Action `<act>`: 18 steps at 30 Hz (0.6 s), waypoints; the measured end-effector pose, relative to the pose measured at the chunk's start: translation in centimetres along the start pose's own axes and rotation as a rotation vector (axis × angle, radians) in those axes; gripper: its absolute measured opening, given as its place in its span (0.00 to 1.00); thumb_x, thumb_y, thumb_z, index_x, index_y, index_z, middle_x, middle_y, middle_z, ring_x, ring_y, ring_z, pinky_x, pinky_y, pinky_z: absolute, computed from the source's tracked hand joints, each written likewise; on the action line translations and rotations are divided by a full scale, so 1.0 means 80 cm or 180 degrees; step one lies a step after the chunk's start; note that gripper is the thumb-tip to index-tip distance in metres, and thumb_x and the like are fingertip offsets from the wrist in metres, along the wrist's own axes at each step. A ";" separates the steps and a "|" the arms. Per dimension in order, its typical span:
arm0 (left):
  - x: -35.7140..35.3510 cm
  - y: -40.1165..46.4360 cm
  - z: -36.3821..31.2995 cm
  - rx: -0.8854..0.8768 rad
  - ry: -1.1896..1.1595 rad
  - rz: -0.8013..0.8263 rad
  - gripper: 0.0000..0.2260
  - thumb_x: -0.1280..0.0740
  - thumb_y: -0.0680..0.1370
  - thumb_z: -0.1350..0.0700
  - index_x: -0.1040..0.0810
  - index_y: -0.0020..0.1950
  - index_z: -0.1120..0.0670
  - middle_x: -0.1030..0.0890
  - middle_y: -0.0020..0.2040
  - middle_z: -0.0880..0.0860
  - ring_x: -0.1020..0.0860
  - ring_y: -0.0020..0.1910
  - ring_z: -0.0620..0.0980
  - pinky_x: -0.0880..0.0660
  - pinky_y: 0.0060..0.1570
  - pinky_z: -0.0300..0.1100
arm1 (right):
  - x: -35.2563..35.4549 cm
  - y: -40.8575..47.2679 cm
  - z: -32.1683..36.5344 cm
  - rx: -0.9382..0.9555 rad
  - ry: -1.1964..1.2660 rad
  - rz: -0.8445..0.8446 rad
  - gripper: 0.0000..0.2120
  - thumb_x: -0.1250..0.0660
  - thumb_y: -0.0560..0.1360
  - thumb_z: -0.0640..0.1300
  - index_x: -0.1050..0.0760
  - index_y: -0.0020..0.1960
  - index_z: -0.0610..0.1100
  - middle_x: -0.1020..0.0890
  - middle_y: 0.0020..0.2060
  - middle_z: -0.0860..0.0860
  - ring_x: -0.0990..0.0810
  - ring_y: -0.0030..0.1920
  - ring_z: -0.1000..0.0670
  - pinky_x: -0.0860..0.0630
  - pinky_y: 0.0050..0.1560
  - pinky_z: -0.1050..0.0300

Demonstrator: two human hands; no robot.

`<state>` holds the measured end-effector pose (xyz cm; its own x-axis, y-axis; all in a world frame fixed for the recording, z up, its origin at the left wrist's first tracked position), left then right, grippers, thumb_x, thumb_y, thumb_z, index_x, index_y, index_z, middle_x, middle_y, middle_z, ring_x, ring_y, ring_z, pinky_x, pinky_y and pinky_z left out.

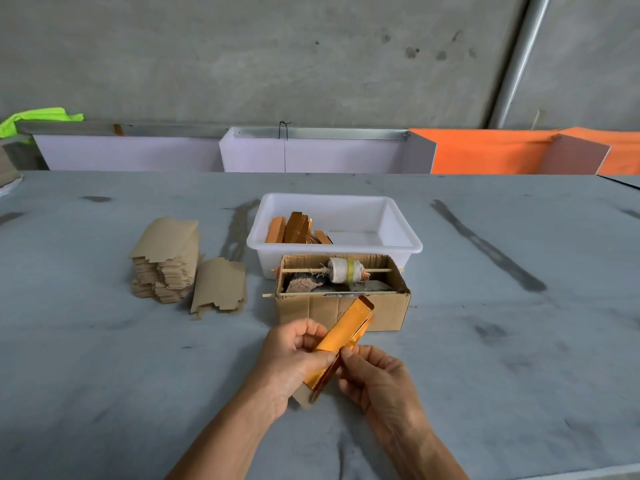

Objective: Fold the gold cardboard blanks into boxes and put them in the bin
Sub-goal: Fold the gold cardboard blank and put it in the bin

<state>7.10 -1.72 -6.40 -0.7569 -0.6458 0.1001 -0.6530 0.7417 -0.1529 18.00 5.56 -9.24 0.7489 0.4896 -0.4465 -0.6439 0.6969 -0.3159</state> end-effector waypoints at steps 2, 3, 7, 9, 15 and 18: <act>-0.002 -0.002 -0.001 -0.0017 -0.0002 0.0007 0.09 0.29 0.70 0.69 0.20 0.44 0.56 0.17 0.39 0.56 0.19 0.38 0.49 0.23 0.40 0.40 | 0.001 0.001 0.000 0.0132 -0.0211 -0.0177 0.07 0.32 0.74 0.36 0.21 0.37 0.36 0.21 0.28 0.44 0.25 0.27 0.52 0.27 0.28 0.63; -0.004 -0.004 -0.002 0.0004 -0.0019 0.0054 0.09 0.28 0.70 0.67 0.20 0.45 0.56 0.16 0.39 0.55 0.19 0.37 0.47 0.23 0.39 0.38 | 0.002 0.000 0.001 0.0206 -0.0300 -0.0276 0.09 0.33 0.74 0.37 0.22 0.35 0.37 0.22 0.26 0.45 0.27 0.26 0.52 0.29 0.27 0.64; -0.011 -0.009 0.001 0.0086 0.0268 0.0184 0.17 0.25 0.68 0.67 0.22 0.50 0.50 0.15 0.40 0.51 0.20 0.35 0.44 0.29 0.26 0.33 | 0.004 -0.002 0.002 0.0299 -0.0365 -0.0460 0.15 0.33 0.75 0.36 0.27 0.29 0.41 0.26 0.22 0.47 0.31 0.23 0.53 0.34 0.24 0.64; -0.008 -0.007 0.001 0.0135 0.0400 0.0125 0.17 0.26 0.69 0.67 0.23 0.49 0.49 0.16 0.41 0.52 0.20 0.37 0.46 0.31 0.25 0.34 | 0.004 -0.003 0.004 0.0269 -0.0393 -0.0485 0.16 0.32 0.74 0.36 0.26 0.28 0.43 0.26 0.23 0.48 0.30 0.25 0.52 0.35 0.26 0.63; 0.006 -0.003 -0.015 0.0034 0.0442 0.0427 0.18 0.28 0.69 0.71 0.23 0.50 0.52 0.18 0.36 0.52 0.22 0.29 0.43 0.28 0.27 0.34 | 0.013 -0.001 0.030 0.0312 -0.0393 -0.0490 0.07 0.29 0.71 0.36 0.24 0.36 0.43 0.21 0.29 0.50 0.23 0.32 0.53 0.30 0.35 0.58; 0.015 0.005 -0.016 0.0000 -0.0243 -0.0100 0.18 0.28 0.67 0.73 0.22 0.50 0.56 0.18 0.40 0.56 0.22 0.27 0.45 0.27 0.26 0.35 | 0.014 0.001 0.033 0.0259 -0.0146 -0.0614 0.06 0.29 0.71 0.35 0.24 0.38 0.41 0.22 0.27 0.49 0.24 0.29 0.54 0.30 0.30 0.62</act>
<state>5.91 -2.00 -5.11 -0.7319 -0.6808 0.0295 -0.6765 0.7208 -0.1507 19.19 7.56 -7.52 0.8647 0.3650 -0.3451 -0.4745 0.8192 -0.3223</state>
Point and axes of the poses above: each hand's wrist, its own y-axis towards the middle knuckle, its own x-axis out of the back of the hand, z = x × y, the point moved 4 cm from there along y, towards the middle knuckle
